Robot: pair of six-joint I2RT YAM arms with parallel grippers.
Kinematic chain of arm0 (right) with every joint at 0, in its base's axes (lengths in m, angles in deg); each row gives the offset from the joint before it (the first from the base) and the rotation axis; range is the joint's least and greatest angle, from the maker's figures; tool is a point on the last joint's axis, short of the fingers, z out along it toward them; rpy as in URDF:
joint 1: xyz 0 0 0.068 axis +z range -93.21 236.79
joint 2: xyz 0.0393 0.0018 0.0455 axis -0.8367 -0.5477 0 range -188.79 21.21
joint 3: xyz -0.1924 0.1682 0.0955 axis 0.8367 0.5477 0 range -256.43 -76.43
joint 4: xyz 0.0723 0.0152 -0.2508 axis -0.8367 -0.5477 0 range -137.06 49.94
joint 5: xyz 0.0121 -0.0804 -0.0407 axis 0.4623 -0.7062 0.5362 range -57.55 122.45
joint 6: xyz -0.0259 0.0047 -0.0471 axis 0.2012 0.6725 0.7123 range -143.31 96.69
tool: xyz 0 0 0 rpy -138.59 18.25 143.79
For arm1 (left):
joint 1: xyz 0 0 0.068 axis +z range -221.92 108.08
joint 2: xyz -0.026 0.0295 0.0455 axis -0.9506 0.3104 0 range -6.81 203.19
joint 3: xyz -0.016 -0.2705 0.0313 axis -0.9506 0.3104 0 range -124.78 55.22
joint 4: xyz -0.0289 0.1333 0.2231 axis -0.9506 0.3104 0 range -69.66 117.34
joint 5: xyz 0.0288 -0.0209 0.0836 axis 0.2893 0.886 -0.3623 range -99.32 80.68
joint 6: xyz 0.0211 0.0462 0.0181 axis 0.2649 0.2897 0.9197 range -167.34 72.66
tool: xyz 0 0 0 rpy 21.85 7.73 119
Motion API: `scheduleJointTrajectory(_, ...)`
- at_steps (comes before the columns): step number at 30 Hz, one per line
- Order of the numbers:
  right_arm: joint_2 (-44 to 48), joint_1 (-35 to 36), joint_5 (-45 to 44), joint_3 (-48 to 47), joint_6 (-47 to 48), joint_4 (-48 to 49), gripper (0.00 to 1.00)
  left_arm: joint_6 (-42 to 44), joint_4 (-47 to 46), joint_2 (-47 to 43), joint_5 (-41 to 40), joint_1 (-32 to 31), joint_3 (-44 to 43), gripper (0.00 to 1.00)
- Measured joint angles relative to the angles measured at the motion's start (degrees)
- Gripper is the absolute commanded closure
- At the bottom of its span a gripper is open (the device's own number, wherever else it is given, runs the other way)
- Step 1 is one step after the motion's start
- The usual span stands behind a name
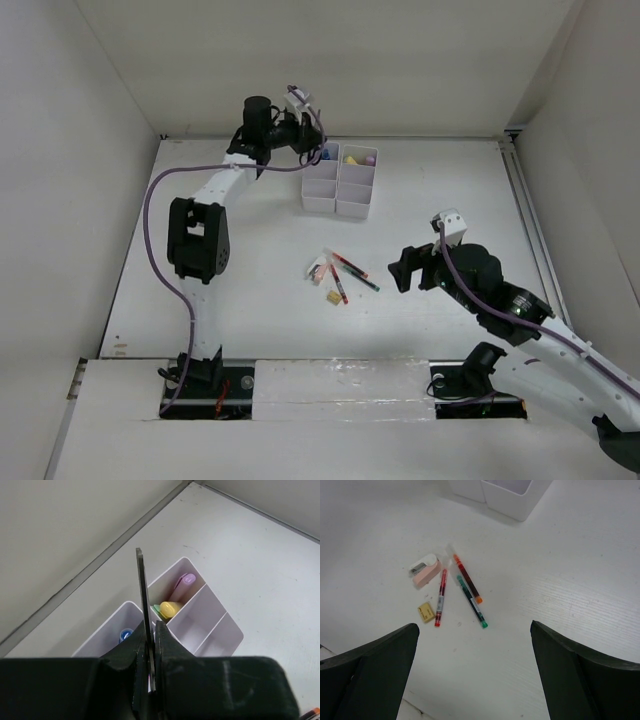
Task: Sort the stationery into containers
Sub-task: Place the stationery in the storage box.
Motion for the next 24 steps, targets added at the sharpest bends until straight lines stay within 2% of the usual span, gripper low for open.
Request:
scheduleJointTrajectory(15, -0.07, 0.0, -0.04, 0.0, 0.0, 0.02, 0.0, 2.12, 0.63, 8.22, 8.52, -0.02, -5.86, 1.0)
scheduleJointTrajectory(24, -1.81, 0.0, 0.02, 0.0, 0.44, 0.52, 0.0, -0.59, -4.28, 10.19, 12.33, 0.72, -5.95, 1.0)
